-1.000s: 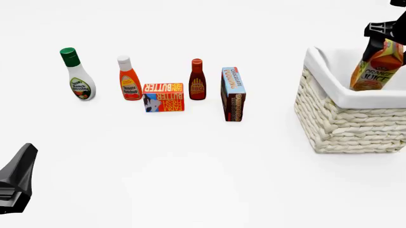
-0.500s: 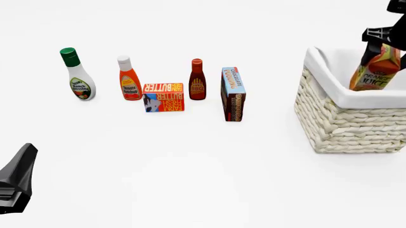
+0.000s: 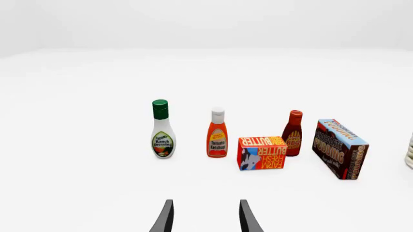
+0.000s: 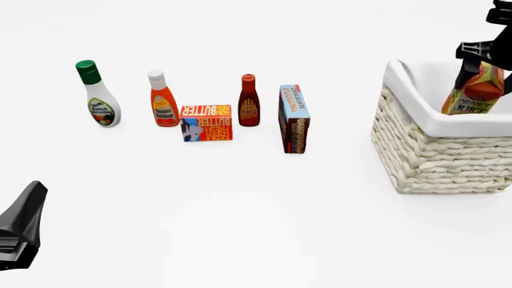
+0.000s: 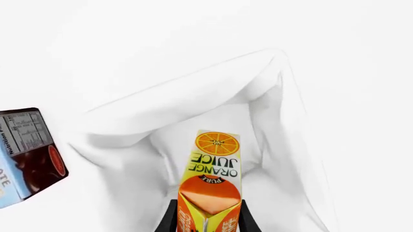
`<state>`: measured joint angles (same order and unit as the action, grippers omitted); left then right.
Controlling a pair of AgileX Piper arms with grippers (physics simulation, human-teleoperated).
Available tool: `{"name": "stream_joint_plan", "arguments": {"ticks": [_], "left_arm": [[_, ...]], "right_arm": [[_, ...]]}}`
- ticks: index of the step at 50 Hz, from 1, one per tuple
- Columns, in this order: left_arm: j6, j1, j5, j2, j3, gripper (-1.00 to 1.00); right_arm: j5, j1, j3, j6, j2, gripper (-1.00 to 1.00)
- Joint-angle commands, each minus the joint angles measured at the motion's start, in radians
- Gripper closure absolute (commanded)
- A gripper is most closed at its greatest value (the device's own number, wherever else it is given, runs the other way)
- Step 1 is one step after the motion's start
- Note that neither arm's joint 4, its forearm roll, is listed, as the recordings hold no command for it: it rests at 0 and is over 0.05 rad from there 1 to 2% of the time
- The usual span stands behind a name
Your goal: Pick the orange juice and place it in the basket.
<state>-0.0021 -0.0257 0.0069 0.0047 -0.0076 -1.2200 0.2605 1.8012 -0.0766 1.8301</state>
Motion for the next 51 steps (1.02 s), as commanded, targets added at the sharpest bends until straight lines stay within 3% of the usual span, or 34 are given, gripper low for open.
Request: {"name": "stream_joint_plan", "arguments": {"ticks": [1,9,10,51], "left_arm": [[0.0,0.008,-0.002,0.001,0.001,-1.0],[0.0,0.008,-0.002,0.001,0.001,-1.0],[0.0,0.008,-0.002,0.001,0.001,-1.0],[0.0,0.008,-0.002,0.001,0.001,-1.0]], "right_arm": [[0.0,-0.001,0.009,-0.024,0.014,1.0],[0.0,0.001,0.027,-0.019,0.028,1.0],[0.0,0.0,0.029,-0.022,0.028,-1.0],[0.0,-0.007,-0.003,-0.04,-0.018,-1.0]]}}
